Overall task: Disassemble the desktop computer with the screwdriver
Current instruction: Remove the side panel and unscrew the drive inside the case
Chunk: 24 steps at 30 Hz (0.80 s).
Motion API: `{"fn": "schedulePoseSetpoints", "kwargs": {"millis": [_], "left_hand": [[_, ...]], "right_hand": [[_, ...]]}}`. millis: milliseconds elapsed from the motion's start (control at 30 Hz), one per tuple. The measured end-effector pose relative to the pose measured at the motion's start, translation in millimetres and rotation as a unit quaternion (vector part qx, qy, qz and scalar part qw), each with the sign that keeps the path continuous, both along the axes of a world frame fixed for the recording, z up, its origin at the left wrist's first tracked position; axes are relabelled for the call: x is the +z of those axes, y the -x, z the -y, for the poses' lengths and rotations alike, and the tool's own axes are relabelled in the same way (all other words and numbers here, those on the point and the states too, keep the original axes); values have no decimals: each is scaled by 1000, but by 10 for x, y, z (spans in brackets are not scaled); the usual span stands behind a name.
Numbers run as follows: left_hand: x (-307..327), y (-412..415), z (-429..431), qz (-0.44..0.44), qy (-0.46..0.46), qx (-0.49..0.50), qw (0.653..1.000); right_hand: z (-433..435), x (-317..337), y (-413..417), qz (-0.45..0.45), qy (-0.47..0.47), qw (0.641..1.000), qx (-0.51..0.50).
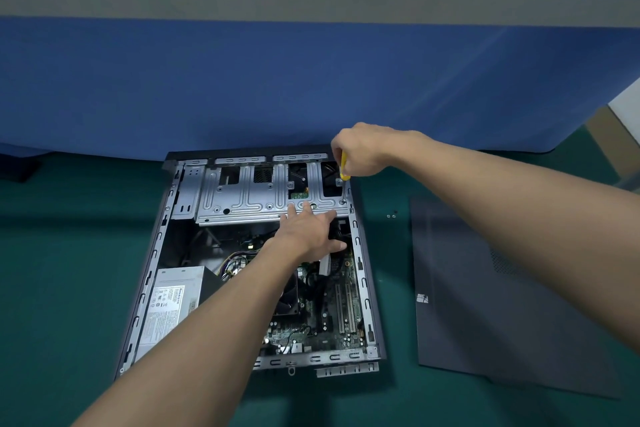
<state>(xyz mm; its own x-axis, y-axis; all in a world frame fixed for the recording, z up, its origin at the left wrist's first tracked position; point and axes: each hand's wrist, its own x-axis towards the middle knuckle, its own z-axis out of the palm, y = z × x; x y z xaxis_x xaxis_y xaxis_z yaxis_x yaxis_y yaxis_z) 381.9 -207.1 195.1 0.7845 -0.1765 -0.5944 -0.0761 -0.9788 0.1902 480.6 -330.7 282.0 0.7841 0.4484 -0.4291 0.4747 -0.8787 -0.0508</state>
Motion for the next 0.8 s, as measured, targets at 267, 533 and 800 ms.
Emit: {"fn": "schedulePoseSetpoints", "kwargs": {"millis": [267, 533, 800], "left_hand": [[-7, 1, 2, 3, -2, -1, 1000], [-16, 4, -3, 0, -5, -2, 1000], [-12, 6, -4, 1, -6, -1, 1000]], "right_hand": [[-72, -55, 71, 83, 33, 996, -8], [-65, -67, 66, 65, 72, 992, -86], [-26, -49, 72, -4, -38, 997, -65]]}}
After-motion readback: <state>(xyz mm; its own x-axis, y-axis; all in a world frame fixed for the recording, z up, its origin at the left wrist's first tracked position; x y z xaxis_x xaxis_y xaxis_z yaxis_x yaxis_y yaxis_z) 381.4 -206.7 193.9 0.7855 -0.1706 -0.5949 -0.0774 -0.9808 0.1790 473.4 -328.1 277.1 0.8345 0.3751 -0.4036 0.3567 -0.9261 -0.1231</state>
